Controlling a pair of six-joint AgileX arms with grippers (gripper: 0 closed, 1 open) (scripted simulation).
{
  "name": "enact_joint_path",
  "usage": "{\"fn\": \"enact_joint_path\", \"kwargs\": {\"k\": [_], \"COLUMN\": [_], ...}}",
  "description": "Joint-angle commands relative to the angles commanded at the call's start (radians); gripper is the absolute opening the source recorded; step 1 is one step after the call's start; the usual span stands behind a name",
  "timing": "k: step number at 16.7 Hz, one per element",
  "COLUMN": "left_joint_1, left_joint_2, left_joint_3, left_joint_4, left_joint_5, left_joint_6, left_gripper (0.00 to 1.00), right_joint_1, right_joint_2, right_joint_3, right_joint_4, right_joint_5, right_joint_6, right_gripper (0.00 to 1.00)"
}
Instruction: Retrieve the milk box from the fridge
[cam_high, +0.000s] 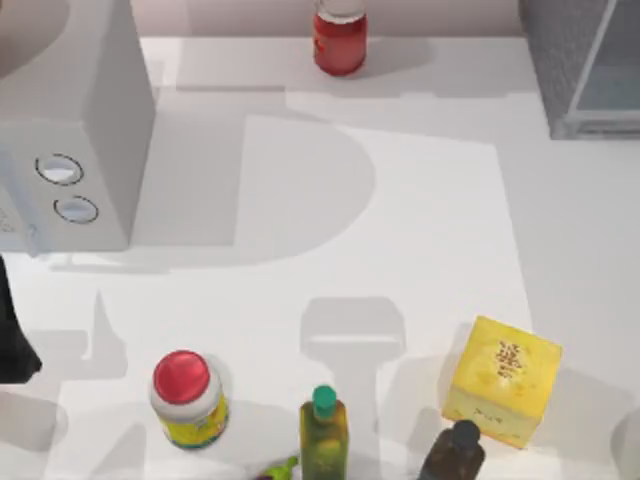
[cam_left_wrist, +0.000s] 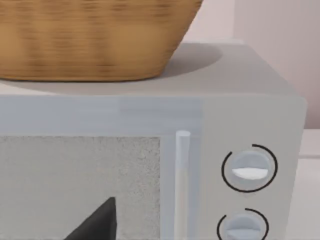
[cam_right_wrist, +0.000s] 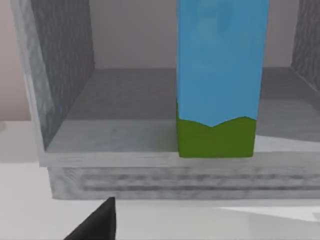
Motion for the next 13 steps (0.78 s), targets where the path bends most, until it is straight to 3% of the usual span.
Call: {"fn": "enact_joint_path", "kwargs": {"k": [5,13], "left_joint_1": [0.0,0.0], "left_joint_2": [0.0,0.0], "left_joint_3": [0.0,0.0], "left_joint_4": [0.0,0.0], "left_joint_5": [0.0,0.0], "left_joint_6": [0.0,0.0], "left_gripper": [1.0,1.0], "right_joint_1": [-0.061,-0.044], "right_joint_2": [0.19,0.218], "right_joint_3": [0.029,0.064], "right_joint_4": [0.191,0.178], "right_joint_5": [-0.058,-0.043], "right_joint_6": [0.002,-0.002], "right_gripper": [1.0,1.0]}}
